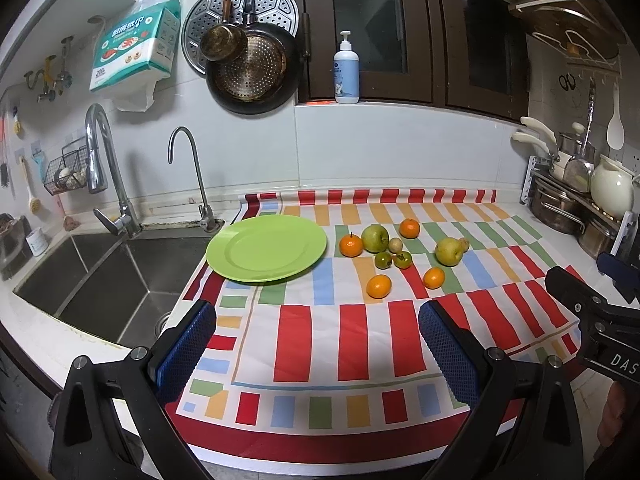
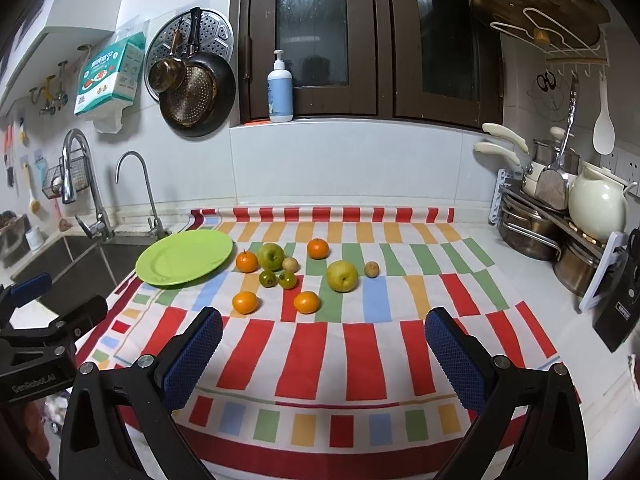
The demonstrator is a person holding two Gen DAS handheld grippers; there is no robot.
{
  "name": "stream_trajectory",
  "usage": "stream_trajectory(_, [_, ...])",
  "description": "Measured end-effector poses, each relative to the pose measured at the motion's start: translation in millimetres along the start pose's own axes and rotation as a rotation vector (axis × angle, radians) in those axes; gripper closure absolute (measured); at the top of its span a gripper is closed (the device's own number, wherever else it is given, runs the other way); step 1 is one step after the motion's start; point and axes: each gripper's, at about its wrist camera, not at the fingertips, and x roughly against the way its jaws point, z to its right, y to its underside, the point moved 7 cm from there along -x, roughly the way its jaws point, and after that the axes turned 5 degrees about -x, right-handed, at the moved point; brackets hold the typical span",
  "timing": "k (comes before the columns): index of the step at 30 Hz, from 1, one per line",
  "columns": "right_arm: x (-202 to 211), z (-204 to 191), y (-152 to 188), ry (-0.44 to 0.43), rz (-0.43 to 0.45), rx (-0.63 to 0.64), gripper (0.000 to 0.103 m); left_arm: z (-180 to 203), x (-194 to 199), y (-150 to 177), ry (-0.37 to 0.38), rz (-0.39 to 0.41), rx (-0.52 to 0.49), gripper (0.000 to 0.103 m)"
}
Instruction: Organize fruits
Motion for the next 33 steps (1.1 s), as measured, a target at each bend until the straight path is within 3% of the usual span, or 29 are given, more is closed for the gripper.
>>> stream_trajectory(33, [-0.8,-4.7,-3.8,-0.012,0.012,0.012,0.001,4.9,-2.8,-2.7,0.012,0.003,0.001,0.000])
